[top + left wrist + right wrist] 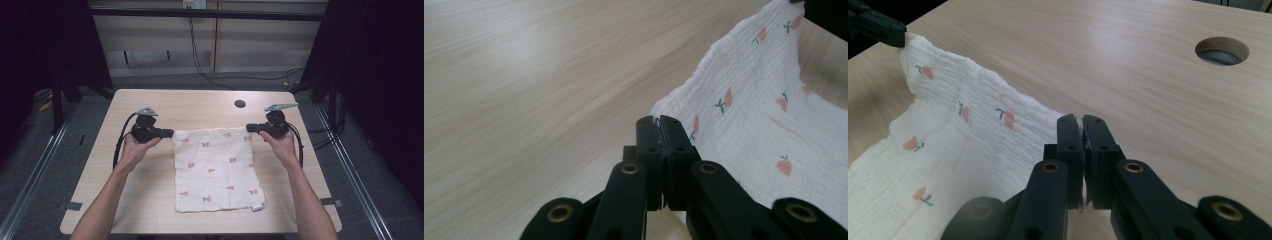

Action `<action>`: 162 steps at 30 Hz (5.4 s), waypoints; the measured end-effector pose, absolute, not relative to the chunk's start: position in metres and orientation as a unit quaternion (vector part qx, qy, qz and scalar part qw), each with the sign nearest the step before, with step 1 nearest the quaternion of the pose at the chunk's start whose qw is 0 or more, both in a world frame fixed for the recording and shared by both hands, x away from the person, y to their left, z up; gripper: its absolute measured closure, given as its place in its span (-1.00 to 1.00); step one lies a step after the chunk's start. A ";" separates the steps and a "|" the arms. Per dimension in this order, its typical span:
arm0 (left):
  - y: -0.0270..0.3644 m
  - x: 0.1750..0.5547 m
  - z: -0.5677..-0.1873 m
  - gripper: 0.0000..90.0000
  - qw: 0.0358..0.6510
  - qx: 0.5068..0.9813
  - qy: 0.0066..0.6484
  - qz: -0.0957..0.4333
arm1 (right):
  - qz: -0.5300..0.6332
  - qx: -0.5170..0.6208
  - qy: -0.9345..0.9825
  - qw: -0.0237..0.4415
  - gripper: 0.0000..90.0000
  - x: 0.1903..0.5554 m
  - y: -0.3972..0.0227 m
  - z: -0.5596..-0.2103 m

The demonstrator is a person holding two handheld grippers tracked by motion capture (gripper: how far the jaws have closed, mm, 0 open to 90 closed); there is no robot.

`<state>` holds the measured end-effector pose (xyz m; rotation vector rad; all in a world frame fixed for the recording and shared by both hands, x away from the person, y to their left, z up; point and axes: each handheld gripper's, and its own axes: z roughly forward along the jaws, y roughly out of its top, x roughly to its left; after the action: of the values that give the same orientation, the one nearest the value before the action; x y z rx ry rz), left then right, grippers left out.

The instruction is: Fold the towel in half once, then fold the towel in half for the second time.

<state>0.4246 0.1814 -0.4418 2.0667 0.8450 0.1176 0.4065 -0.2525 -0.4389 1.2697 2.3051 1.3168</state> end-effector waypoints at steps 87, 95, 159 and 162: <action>0.177 0.265 -0.474 0.96 0.396 0.891 0.223 -0.016 | 0.386 0.365 0.844 0.066 0.87 0.228 -0.261 -0.478; 0.175 0.261 -0.479 0.91 0.390 0.896 0.212 -0.021 | 0.385 0.373 0.842 0.061 0.75 0.223 -0.265 -0.484; 0.150 0.337 -0.488 0.21 0.387 0.878 0.280 -0.010 | 0.383 0.421 0.813 0.124 0.22 0.291 -0.239 -0.470; 0.152 0.348 -0.484 0.18 0.398 0.868 0.295 -0.019 | 0.395 0.395 0.822 0.112 0.16 0.282 -0.227 -0.463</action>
<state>0.3476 0.1524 -0.4836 2.1987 0.7481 -0.0483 0.2816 -0.2268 -0.4627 1.1587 2.4140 1.1590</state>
